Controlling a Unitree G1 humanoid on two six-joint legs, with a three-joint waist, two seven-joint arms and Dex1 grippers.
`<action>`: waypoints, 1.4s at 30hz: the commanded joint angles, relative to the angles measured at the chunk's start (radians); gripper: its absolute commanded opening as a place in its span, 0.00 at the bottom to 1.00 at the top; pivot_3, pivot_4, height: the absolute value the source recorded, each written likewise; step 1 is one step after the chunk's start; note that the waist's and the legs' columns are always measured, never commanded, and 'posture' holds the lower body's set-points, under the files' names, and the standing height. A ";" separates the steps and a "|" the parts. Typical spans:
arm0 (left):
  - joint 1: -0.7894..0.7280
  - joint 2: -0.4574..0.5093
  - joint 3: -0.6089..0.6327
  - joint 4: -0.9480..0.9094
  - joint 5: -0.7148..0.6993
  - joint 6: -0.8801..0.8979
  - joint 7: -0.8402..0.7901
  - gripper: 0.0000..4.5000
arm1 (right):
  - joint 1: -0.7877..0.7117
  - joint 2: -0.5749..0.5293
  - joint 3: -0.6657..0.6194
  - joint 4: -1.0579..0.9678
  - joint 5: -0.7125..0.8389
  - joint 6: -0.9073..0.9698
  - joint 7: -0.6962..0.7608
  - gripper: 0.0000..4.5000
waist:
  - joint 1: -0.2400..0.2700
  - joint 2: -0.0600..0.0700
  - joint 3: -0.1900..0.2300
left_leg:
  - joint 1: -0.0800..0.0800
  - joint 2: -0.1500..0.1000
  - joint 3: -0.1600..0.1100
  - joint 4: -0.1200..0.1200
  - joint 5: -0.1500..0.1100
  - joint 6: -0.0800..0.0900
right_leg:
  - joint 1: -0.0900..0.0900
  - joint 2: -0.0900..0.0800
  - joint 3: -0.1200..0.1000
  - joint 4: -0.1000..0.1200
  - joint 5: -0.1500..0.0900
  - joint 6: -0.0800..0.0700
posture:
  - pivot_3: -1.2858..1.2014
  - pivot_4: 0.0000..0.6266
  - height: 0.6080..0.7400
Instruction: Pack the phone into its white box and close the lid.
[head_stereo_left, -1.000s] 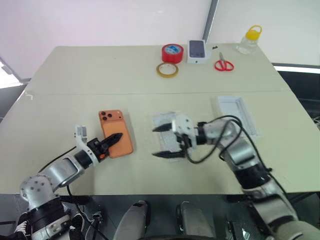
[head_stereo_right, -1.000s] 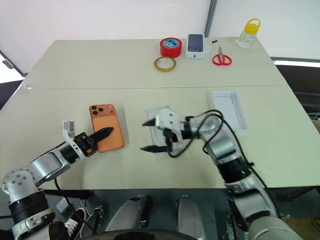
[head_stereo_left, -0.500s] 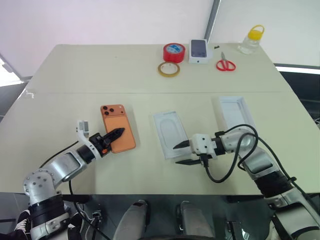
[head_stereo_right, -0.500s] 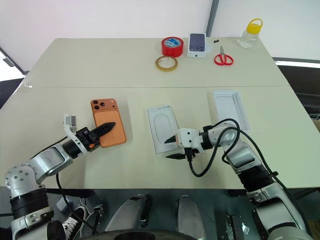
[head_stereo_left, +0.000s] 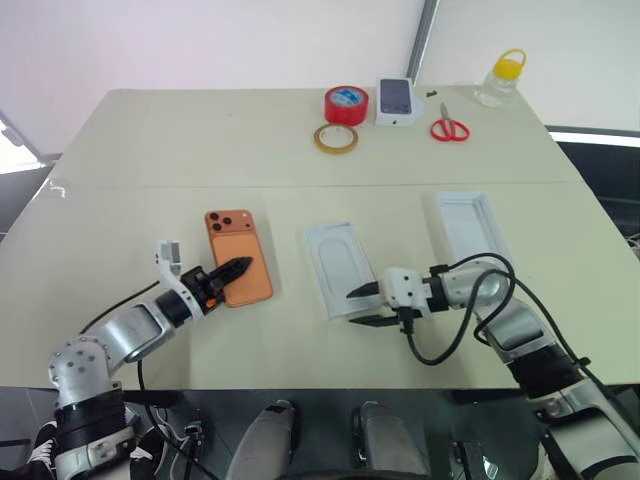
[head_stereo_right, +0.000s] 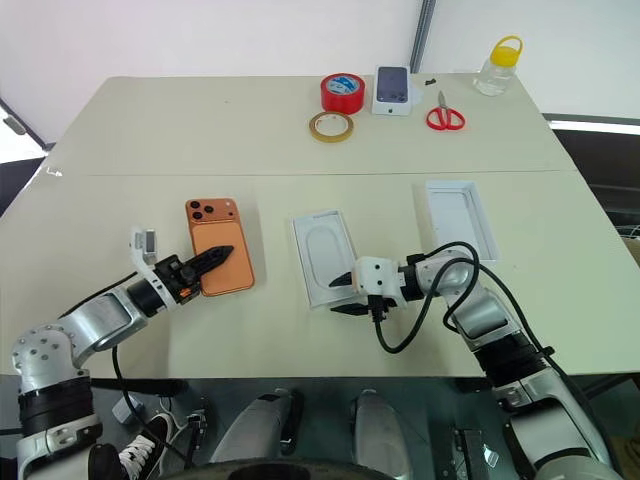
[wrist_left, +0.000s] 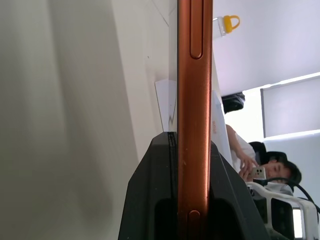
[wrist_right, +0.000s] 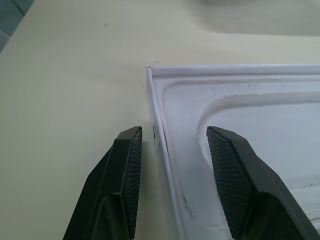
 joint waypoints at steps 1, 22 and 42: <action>0.002 0.015 0.002 -0.025 -0.028 -0.029 -0.036 0.00 | -0.011 0.010 -0.037 -0.038 0.059 0.022 0.005 0.48 | 0.000 0.000 0.000 | 0.000 0.000 0.000 0.000 0.000 0.000 | 0.000 0.000 0.000 0.000 0.000 0.000 | 0.52 0.24 1.00; 0.017 0.038 -0.031 -0.035 -0.037 -0.053 -0.039 0.00 | 0.000 -0.005 0.012 0.000 -0.012 -0.047 0.010 0.01 | -0.001 0.000 0.000 | 0.000 0.000 0.000 0.001 0.000 0.000 | 0.001 0.000 0.000 0.000 0.000 0.000 | 0.52 0.24 1.00; -0.137 -0.015 -0.153 -0.032 0.000 -0.115 0.022 0.00 | -0.113 0.208 0.112 -0.189 -0.074 0.395 -0.190 0.45 | 0.000 0.000 0.000 | -0.001 0.000 0.000 0.001 0.002 -0.003 | -0.002 0.000 0.000 0.003 0.001 -0.001 | 0.52 0.24 1.00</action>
